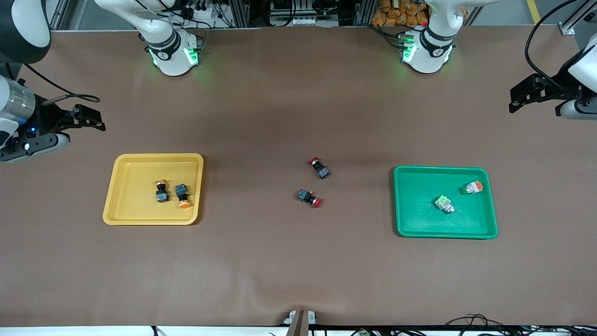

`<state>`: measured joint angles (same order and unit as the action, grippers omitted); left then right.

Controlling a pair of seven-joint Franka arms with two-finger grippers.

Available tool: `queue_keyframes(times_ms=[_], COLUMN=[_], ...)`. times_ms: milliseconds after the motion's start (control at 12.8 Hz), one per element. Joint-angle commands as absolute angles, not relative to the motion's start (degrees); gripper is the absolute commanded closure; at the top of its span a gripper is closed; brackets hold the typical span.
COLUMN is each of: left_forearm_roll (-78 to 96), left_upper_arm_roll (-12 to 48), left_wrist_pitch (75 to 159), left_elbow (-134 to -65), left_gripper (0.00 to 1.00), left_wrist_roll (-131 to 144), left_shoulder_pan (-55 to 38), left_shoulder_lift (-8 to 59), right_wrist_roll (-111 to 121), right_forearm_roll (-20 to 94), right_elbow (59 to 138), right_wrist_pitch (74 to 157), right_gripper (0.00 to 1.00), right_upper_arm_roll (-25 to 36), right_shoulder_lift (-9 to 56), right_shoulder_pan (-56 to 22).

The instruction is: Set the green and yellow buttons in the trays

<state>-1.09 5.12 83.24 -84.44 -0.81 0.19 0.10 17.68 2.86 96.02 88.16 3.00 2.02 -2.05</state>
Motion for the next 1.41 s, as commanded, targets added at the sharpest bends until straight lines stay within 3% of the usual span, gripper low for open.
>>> queue_keyframes(times_ms=[0,937,1327], left_forearm_roll=[-0.3,-0.7,-0.7], left_upper_arm_roll=[5.3,5.1,5.2], left_wrist_pitch=[84.0,84.5,84.6], left_elbow=[-85.8,-85.9,-85.9], left_gripper=[0.00,0.00,0.00], left_wrist_roll=[-0.2,-0.2,-0.2], left_shoulder_pan=[0.9,1.0,1.0], left_shoulder_lift=[-1.1,-0.8,-0.9], right_wrist_roll=[17.3,17.2,17.2], right_forearm_roll=[2.0,2.0,1.6], right_elbow=[99.5,101.4,97.0], right_wrist_pitch=[88.9,88.9,89.1], right_gripper=[0.00,0.00,0.00], right_upper_arm_roll=[2.6,2.6,2.5], right_shoulder_lift=[-1.4,-3.3,-3.3], right_shoulder_pan=[-1.8,-1.8,-1.8])
